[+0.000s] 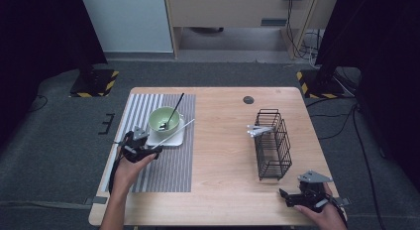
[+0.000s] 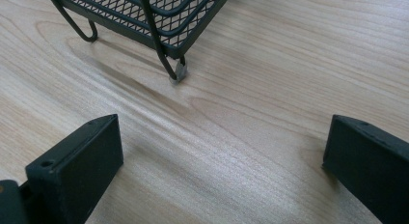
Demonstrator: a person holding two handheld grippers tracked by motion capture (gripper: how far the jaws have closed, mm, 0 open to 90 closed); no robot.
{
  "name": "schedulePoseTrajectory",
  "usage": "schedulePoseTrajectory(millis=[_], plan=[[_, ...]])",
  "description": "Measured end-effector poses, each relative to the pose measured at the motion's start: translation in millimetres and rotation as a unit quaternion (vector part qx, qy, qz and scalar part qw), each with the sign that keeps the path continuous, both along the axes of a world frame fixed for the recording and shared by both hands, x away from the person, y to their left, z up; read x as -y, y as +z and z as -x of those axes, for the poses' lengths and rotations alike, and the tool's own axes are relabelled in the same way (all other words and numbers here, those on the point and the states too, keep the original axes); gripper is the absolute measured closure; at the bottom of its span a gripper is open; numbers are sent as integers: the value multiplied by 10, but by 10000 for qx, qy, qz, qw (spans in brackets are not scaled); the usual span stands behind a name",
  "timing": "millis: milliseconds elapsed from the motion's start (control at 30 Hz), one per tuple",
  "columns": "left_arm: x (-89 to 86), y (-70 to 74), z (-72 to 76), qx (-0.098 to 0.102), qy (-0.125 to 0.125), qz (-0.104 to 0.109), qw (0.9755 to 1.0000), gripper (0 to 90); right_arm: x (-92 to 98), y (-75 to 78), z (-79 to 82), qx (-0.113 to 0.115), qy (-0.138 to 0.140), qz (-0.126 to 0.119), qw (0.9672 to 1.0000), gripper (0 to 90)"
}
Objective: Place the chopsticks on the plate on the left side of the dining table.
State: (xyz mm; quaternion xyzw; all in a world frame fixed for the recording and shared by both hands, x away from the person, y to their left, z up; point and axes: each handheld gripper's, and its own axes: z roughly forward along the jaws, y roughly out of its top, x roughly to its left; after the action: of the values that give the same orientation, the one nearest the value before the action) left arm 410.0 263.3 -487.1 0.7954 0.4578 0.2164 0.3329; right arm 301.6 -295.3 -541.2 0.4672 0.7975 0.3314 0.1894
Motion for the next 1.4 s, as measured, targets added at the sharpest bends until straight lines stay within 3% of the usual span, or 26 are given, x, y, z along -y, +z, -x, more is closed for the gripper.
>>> schedulePoseTrajectory(millis=[100,400,600,767,900,933,1000,1067,1200,1300,1400], plan=[[11,-3,-8,-88,1,23,10000,181,0,0,0,0,0,0,10000,4],[126,108,14,-86,2,48,10000,155,0,0,0,0,-3,0,10000,3],[332,185,-30,-89,-120,-199,9997,150,0,0,0,-2,-2,-1,10000,3],[622,262,-102,-140,-339,-446,9983,129,0,0,0,-4,-23,0,10000,3],[924,435,-167,-79,-516,-709,9961,127,-2,0,0,-11,-30,-4,10000,3],[924,435,-167,-79,-516,-709,9961,126,-2,0,0,-11,-30,-4,10000,3],[1122,544,-196,-47,-635,-850,9943,125,0,1,-1,-5,-22,1,10000,3],[1181,577,-208,-46,-669,-845,9942,125,0,0,-1,-6,-23,2,10000,3],[1409,690,-247,76,-773,-1121,9907,126,-1,1,-1,-16,-16,-10,10000,3],[1588,750,-259,105,-975,-1182,9881,133,1,1,-1,-14,0,-8,10000,3],[1720,795,-263,109,-1087,-1172,9871,144,0,1,-1,-16,-3,-12,10000,3]])
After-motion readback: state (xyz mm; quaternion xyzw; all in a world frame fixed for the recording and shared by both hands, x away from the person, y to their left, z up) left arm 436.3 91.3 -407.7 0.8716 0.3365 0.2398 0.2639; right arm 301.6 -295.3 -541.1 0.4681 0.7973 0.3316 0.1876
